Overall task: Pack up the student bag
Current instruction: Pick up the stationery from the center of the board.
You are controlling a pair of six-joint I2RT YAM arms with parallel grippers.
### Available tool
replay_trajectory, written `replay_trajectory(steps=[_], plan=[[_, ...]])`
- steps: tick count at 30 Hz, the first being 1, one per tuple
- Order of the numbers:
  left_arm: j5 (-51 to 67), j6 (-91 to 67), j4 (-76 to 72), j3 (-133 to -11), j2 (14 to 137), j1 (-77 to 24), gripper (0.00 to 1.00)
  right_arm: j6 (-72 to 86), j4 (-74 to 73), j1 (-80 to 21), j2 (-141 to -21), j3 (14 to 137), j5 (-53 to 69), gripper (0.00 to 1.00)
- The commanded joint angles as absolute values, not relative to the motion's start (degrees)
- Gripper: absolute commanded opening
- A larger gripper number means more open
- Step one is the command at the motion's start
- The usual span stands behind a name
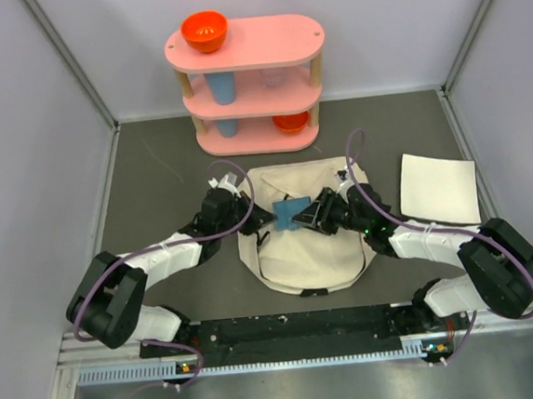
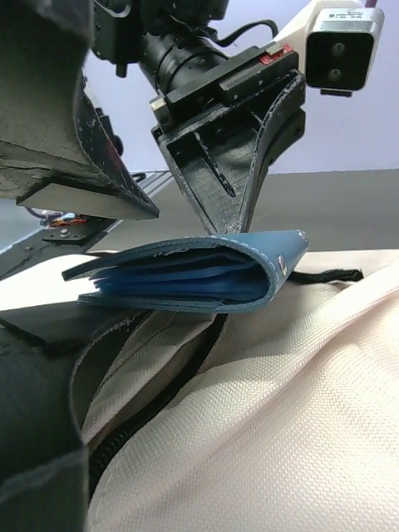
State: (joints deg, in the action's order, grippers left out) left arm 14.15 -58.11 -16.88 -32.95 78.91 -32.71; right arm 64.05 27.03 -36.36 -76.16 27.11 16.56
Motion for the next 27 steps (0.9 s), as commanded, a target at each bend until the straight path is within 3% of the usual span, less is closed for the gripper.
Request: replay_trajectory(steps=[1, 4, 5, 7, 9, 10, 11, 12, 14, 15, 20, 27], plan=[[16.87, -56.34, -16.17, -33.84, 81.83, -33.05, 0.0, 62.4, 31.81, -36.21, -76.46, 28.47, 14.5, 0.4], [17.31, -55.46, -16.26, -33.92, 81.91, -33.05, 0.0, 61.88, 31.12, -36.21, -76.55, 28.91, 13.1, 0.28], [17.66, -55.11, -16.26, -33.93, 81.91, -33.05, 0.0, 61.27, 31.11, -36.12, -76.55, 28.92, 12.57, 0.13], [17.75, -53.62, -16.17, -34.01, 81.3, -33.05, 0.0, 60.65, 30.76, -36.04, -76.2, 29.18, 12.31, 0.0], [17.75, -52.13, -15.74, -34.27, 79.21, -33.05, 0.16, 58.63, 30.06, -36.04, -74.36, 29.27, 13.0, 0.0], [17.23, -49.86, -15.04, -34.45, 78.15, -33.05, 0.28, 57.93, 29.45, -36.04, -73.22, 29.27, 13.27, 0.0], [15.23, -48.62, -13.72, -35.32, 76.83, -33.05, 0.5, 56.44, 27.36, -36.04, -71.47, 29.09, 12.84, 0.0], [13.99, -47.21, -11.36, -35.85, 74.12, -32.96, 0.6, 55.56, 25.68, -35.95, -67.54, 28.92, 12.22, 0.0], [11.0, -42.12, -8.8, -38.39, 71.64, -32.96, 0.78, 53.11, 20.77, -35.95, -62.34, 28.57, 8.29, 0.0], [8.99, -38.18, -7.92, -39.45, 69.98, -33.05, 0.82, 52.13, 15.61, -35.95, -57.01, 28.56, 6.43, 0.0], [7.03, -24.46, -5.28, -50.32, 72.41, -33.05, 0.91, 50.27, -5.77, -35.95, -42.03, 30.06, -13.47, 0.0], [10.38, -18.98, 6.59, -70.13, 88.15, -35.15, 0.87, 51.06, -25.13, -35.95, -29.45, 31.9, -29.35, 0.0]])
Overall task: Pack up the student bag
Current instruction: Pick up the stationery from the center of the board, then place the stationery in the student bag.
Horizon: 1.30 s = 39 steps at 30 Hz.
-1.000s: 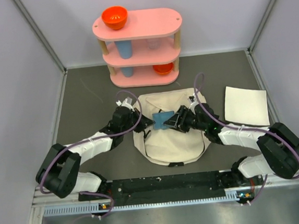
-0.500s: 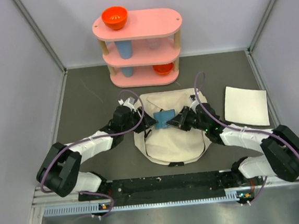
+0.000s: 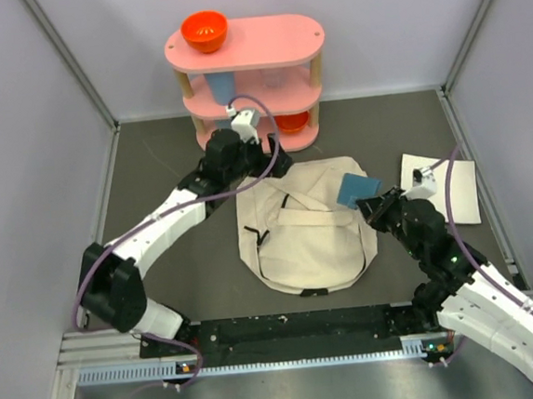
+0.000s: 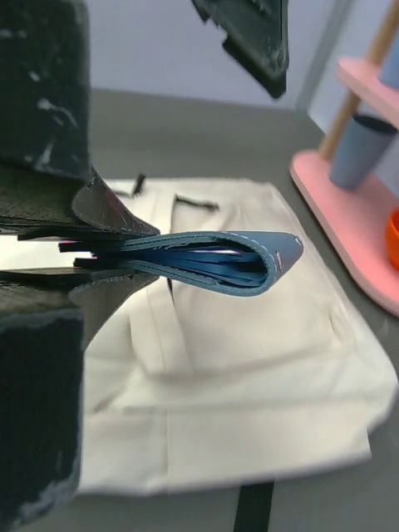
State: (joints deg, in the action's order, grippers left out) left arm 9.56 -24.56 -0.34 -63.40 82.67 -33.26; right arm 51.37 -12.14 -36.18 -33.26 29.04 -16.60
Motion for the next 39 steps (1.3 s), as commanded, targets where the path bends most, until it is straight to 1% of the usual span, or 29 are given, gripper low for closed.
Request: replay_trajectory(steps=[1, 3, 5, 7, 12, 14, 20, 26, 28, 30, 31, 32, 33, 34, 35, 37, 38, 39], plan=[[9.85, -19.42, 7.46, -71.18, 89.29, -36.46, 0.87, 51.15, -27.22, -35.86, -27.96, 31.9, -30.83, 0.0], [9.84, -21.43, 11.85, -75.22, 93.06, -37.52, 0.87, 51.94, -29.61, -35.86, -26.9, 32.25, -32.42, 0.0], [10.46, -22.93, 15.1, -78.55, 96.83, -38.76, 0.84, 52.29, -31.63, -35.86, -25.41, 32.34, -34.35, 0.0], [9.32, -25.22, 19.06, -79.89, 98.34, -40.33, 0.81, 52.38, -32.34, -35.86, -24.61, 32.26, -35.24, 0.0], [4.67, -32.84, 23.63, -81.04, 100.19, -42.8, 0.8, 50.71, -32.69, -35.86, -23.03, 32.87, -36.39, 0.0], [3.43, -36.19, 24.08, -80.33, 100.28, -43.33, 0.79, 50.27, -32.7, -35.95, -23.2, 33.05, -36.82, 0.0], [0.53, -42.26, 24.79, -81.47, 103.35, -44.47, 0.79, 49.92, -32.78, -35.95, -23.73, 33.13, -36.12, 0.0], [0.53, -43.24, 26.19, -86.48, 108.8, -44.47, 0.79, 49.57, -32.7, -35.86, -23.91, 33.05, -34.72, 0.0], [0.7, -42.8, 26.28, -87.36, 109.86, -44.47, 0.76, 49.83, -32.52, -35.95, -24.08, 32.96, -33.49, 0.0], [0.88, -41.93, 26.28, -87.37, 110.3, -44.47, 0.71, 50.1, -32.08, -35.95, -24.17, 32.52, -31.83, 0.0], [1.31, -41.58, 26.28, -87.36, 110.56, -44.47, 0.63, 50.36, -31.38, -35.86, -24.34, 32.43, -31.03, 0.0], [1.58, -40.53, 26.11, -87.36, 110.65, -44.56, 0.58, 50.45, -30.85, -35.95, -24.52, 32.08, -30.07, 0.0], [1.84, -40.08, 26.1, -87.19, 110.83, -44.47, 0.56, 50.45, -30.24, -35.86, -24.7, 31.91, -28.41, 0.0], [2.11, -39.73, 26.02, -87.19, 111.0, -44.47, 0.43, 50.62, -29.71, -35.86, -24.87, 31.82, -27.52, 0.0], [2.54, -38.77, 26.02, -87.1, 111.01, -44.47, 0.38, 50.54, -28.66, -35.95, -25.4, 31.56, -26.64, 0.01], [2.81, -38.32, 25.93, -87.01, 111.18, -44.47, 0.25, 50.62, -27.86, -35.95, -26.1, 31.55, -24.79, 0.01], [2.99, -37.89, 25.84, -86.92, 111.18, -44.39, 0.13, 50.54, -26.99, -35.86, -26.54, 31.55, -24.35, 0.01], [3.08, -37.71, 25.93, -86.92, 111.18, -44.38, 0.06, 50.19, -26.46, -35.86, -26.8, 31.47, -23.13, 0.01]])
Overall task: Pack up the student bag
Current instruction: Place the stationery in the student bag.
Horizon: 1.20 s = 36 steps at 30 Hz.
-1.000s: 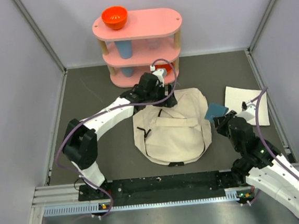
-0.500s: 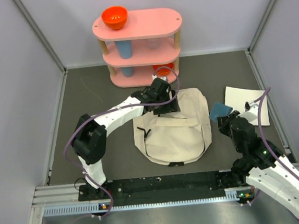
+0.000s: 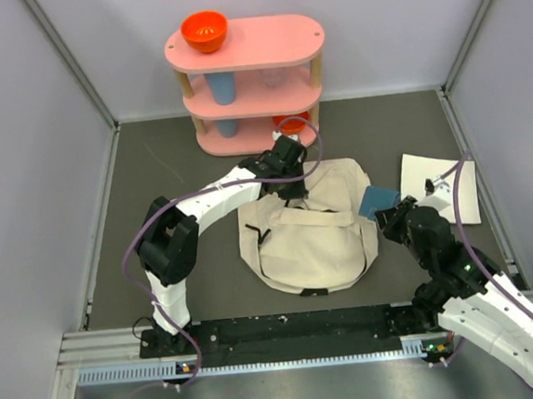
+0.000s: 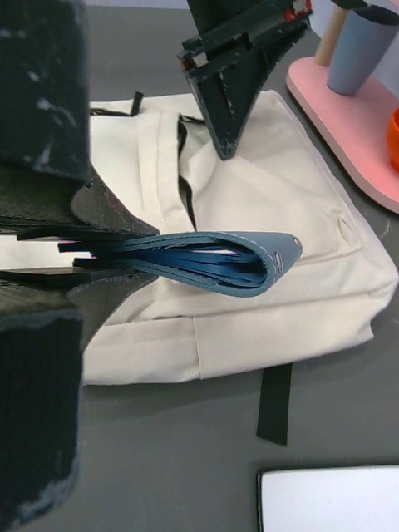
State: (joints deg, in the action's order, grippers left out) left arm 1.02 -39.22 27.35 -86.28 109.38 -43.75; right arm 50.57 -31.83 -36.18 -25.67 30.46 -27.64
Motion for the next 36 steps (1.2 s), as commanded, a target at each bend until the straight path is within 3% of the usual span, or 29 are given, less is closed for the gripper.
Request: replay_trajectory(steps=[1, 13, 21, 36], plan=[[3.16, -37.62, 26.01, -87.01, 111.09, -44.3, 0.0, 49.84, -25.67, -35.95, -27.07, 31.46, -22.25, 0.01], [9.75, -37.79, 25.75, -95.01, 107.23, -41.4, 0.0, 56.33, -7.74, -35.86, -31.28, 27.34, -1.5, 0.0], [16.34, -40.95, 21.11, -91.24, 104.59, -37.53, 0.0, 66.42, 2.0, -35.95, -33.04, 20.57, 6.93, 0.0], [20.92, -45.18, 16.09, -86.93, 101.6, -36.39, 0.0, 76.55, 33.17, -36.56, -53.59, 12.31, 9.14, 0.0]])
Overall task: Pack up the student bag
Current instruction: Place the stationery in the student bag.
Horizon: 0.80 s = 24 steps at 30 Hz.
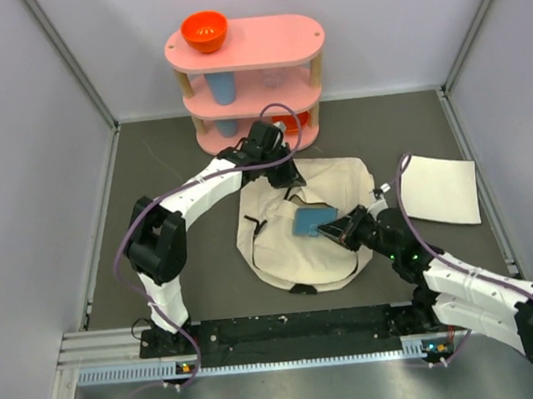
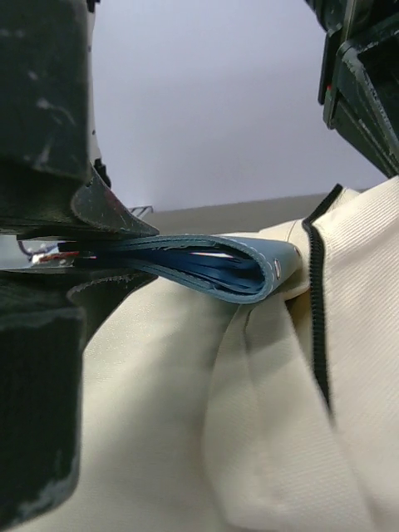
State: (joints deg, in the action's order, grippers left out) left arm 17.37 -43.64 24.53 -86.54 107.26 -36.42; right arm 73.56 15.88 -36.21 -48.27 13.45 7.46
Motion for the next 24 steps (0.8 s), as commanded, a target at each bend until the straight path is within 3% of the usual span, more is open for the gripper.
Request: replay_trajectory(steps=[1, 12, 24], plan=[[21.09, -45.18, 16.08, -86.75, 101.51, -36.3, 0.0, 76.38, 33.92, -36.56, -54.74, 12.48, 9.14, 0.0], [22.06, -46.49, 14.15, -81.39, 97.83, -36.3, 0.0, 83.75, 61.77, -33.66, -68.28, 7.57, 6.42, 0.0], [24.35, -48.78, 10.55, -77.61, 96.5, -36.3, 0.0, 86.12, 78.81, -35.15, -84.87, 12.66, 5.2, 0.0]])
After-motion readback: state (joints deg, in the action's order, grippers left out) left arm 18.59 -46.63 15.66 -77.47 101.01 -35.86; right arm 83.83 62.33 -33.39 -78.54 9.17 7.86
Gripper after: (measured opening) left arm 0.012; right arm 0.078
